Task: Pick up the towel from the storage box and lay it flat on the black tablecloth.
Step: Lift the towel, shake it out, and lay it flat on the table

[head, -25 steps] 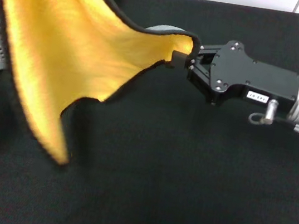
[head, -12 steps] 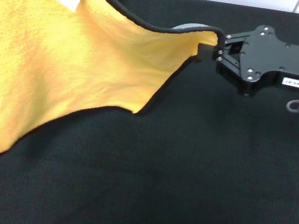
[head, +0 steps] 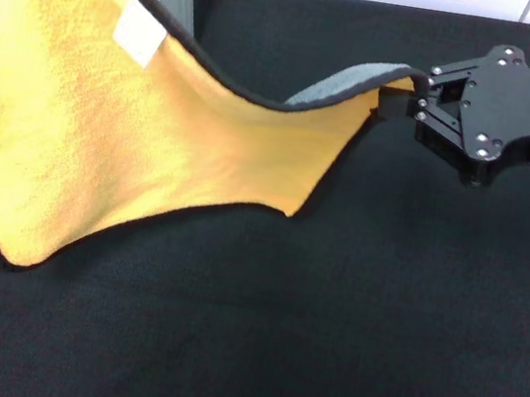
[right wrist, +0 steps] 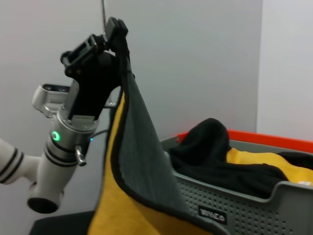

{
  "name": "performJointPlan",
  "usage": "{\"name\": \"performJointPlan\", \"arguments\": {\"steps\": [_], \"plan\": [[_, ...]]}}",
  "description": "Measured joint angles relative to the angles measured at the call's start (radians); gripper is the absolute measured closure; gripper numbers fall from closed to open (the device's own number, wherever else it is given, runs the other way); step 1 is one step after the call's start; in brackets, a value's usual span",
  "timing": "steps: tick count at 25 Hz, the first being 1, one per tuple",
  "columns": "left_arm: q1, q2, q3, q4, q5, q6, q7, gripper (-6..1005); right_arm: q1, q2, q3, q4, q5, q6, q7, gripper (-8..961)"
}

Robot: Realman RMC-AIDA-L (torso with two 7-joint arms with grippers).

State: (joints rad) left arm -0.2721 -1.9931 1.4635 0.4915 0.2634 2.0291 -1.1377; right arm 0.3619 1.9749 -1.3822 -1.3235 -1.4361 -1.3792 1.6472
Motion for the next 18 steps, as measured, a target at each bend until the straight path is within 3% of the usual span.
{"name": "performJointPlan", "arguments": {"steps": [9,18], "plan": [[0.122,0.053,0.000,0.119,0.092,0.002,-0.074,972,-0.067,0.012,0.099,-0.126,-0.020,-0.179,0.077,922],[0.180,0.053,-0.029,0.182,0.221,0.002,-0.156,972,-0.116,0.022,0.164,-0.228,-0.038,-0.365,0.167,919]]}}
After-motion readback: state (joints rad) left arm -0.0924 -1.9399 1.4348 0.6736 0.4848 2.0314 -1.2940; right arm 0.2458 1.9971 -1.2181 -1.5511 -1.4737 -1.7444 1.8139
